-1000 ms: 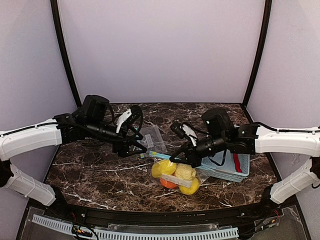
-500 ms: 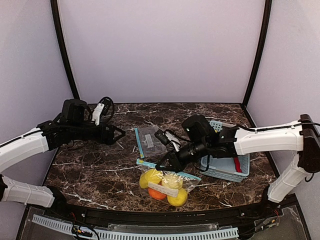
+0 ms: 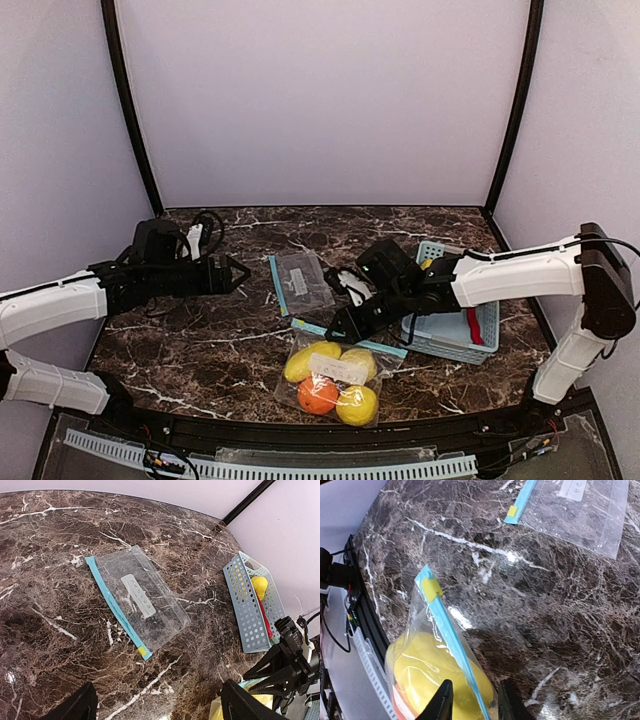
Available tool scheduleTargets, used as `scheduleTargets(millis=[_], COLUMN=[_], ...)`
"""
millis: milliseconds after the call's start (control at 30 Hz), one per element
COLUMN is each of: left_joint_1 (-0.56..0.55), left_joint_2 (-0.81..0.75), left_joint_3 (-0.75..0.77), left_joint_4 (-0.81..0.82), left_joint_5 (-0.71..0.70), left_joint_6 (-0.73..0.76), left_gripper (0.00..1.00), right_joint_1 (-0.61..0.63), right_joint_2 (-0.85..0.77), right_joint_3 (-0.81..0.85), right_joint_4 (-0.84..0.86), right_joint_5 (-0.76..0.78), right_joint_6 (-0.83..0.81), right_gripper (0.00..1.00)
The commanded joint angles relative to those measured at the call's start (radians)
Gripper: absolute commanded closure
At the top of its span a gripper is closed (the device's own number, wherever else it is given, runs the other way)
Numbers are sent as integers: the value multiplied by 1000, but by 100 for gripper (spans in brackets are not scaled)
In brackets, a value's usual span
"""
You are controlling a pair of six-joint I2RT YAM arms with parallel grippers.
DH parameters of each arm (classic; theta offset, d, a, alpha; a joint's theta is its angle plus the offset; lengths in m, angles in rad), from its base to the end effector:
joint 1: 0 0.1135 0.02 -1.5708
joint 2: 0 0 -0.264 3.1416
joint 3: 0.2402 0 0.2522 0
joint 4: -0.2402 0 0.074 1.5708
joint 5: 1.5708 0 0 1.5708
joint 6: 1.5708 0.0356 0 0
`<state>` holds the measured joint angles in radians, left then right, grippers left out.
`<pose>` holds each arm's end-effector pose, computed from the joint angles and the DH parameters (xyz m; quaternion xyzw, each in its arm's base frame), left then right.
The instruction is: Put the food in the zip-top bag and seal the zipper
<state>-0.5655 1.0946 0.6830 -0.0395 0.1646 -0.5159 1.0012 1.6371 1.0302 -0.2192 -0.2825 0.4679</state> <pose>0.2043 -0.1366 0.2575 0.0646 0.8431 -0.3322 0.4179 0.1784 0.2969 0.2069 -0.2924 0.8761 0.3387 0.1794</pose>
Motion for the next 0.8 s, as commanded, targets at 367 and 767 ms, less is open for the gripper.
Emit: scheduleTargets(millis=[367, 767], left_joint_1=[28, 91], left_joint_2=[264, 640], left_joint_3=[104, 337], left_joint_4=[114, 167], left_joint_5=[-21, 0], left_joint_6=[-68, -147], left_gripper=[15, 38], right_joint_1=[-12, -73], right_joint_2=[-110, -333], right_joint_3=[-13, -114], right_joint_4=[-80, -28], right_joint_5=[179, 247], right_joint_6=[-5, 22], right_gripper=[20, 13])
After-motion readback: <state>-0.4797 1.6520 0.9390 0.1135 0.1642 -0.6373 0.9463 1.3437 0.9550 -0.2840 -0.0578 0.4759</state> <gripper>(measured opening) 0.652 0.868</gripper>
